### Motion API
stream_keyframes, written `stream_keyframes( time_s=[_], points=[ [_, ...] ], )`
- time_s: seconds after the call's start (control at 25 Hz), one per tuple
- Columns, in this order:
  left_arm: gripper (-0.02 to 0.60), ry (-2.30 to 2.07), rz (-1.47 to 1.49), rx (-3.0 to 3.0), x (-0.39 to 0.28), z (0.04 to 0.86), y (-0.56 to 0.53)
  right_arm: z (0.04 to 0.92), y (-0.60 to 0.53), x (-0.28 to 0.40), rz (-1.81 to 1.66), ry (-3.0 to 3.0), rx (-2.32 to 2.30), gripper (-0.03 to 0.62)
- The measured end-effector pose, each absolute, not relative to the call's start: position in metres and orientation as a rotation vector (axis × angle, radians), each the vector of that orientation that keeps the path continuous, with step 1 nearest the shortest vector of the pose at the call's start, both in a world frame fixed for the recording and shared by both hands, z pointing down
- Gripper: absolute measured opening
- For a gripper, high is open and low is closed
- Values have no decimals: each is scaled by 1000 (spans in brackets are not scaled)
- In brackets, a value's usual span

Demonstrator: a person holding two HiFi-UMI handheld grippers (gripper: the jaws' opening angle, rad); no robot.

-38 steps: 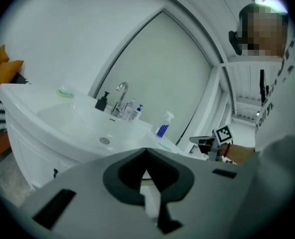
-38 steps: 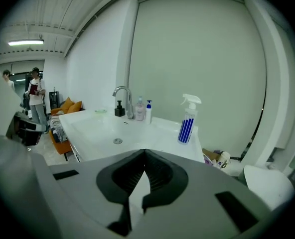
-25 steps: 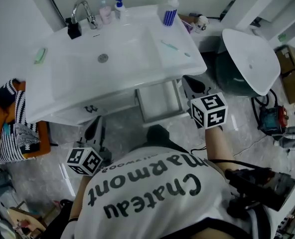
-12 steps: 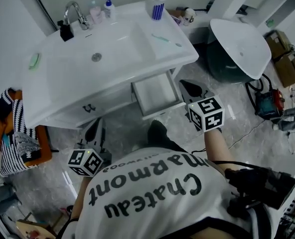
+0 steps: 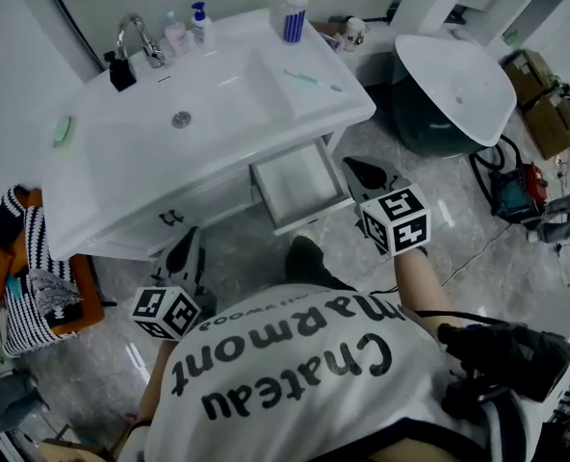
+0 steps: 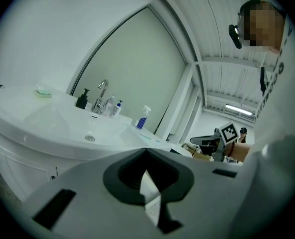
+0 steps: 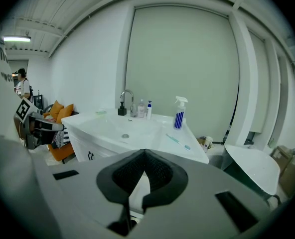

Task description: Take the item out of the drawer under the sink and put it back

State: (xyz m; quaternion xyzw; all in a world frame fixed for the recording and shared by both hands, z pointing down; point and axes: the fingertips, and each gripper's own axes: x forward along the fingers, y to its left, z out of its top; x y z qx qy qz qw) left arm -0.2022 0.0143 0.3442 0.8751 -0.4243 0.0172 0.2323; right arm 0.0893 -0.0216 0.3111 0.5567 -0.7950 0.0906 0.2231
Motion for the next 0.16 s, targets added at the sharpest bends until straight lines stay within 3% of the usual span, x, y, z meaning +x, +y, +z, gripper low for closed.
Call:
stream_keyframes(
  time_s=[0.16],
  points=[
    [8, -1161, 57, 2411, -201, 344, 14, 313, -17, 91, 257, -2185, 1535, 11]
  ],
)
